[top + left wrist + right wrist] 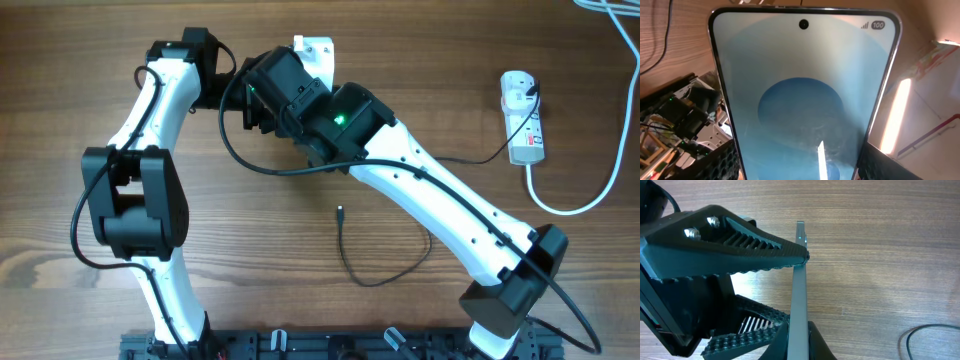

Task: Plug charger to phone and switch on socket

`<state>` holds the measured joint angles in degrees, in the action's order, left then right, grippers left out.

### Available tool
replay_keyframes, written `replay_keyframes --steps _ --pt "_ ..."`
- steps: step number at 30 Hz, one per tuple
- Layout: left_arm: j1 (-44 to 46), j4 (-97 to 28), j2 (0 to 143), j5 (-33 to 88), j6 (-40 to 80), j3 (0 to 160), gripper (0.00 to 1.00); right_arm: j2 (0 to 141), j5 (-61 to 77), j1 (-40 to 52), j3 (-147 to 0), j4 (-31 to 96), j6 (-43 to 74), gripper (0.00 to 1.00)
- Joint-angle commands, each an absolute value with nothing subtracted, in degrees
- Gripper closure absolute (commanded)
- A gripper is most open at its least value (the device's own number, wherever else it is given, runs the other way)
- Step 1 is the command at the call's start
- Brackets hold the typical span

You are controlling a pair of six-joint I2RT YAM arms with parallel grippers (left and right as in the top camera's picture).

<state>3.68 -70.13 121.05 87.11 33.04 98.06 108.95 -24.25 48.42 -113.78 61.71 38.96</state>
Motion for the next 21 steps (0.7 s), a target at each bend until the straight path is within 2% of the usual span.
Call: replay_keyframes --steps 1,2,3,7,11,13,16,19,21 --pt "3.6 -70.1 119.0 90.3 31.7 98.3 0.16 109.2 -23.3 48.5 -114.8 61.6 41.5 0.96" --pt "3.6 -70.1 119.0 90.3 31.7 98.3 0.06 109.2 -23.6 48.3 -114.8 61.6 44.4 0.96" --pt "3.6 -69.9 119.0 90.3 31.7 98.3 0.0 109.2 -23.9 48.2 -114.8 61.6 47.2 0.96" --pt "3.6 -69.9 119.0 90.3 31.7 98.3 0.0 108.1 -23.7 45.8 -114.8 62.2 75.4 0.96" --pt "3.6 -69.9 119.0 90.3 32.3 98.3 0.0 106.2 -22.7 44.9 -114.8 62.2 89.4 0.96" --pt "3.6 -69.9 119.0 90.3 36.0 98.3 0.12 106.0 -22.3 44.9 -114.8 62.4 104.0 0.96" --pt "3.6 -70.0 119.0 90.3 38.4 98.3 0.19 106.0 -20.2 44.9 -114.8 62.4 110.5 0.96" --pt "3.6 -70.0 119.0 90.3 38.4 98.3 0.32 105.9 -19.1 44.9 -114.8 63.1 115.9 0.96" --pt "3.6 -70.1 119.0 90.3 38.4 98.3 0.33 105.3 -18.5 44.9 -114.8 63.2 116.2 0.96"
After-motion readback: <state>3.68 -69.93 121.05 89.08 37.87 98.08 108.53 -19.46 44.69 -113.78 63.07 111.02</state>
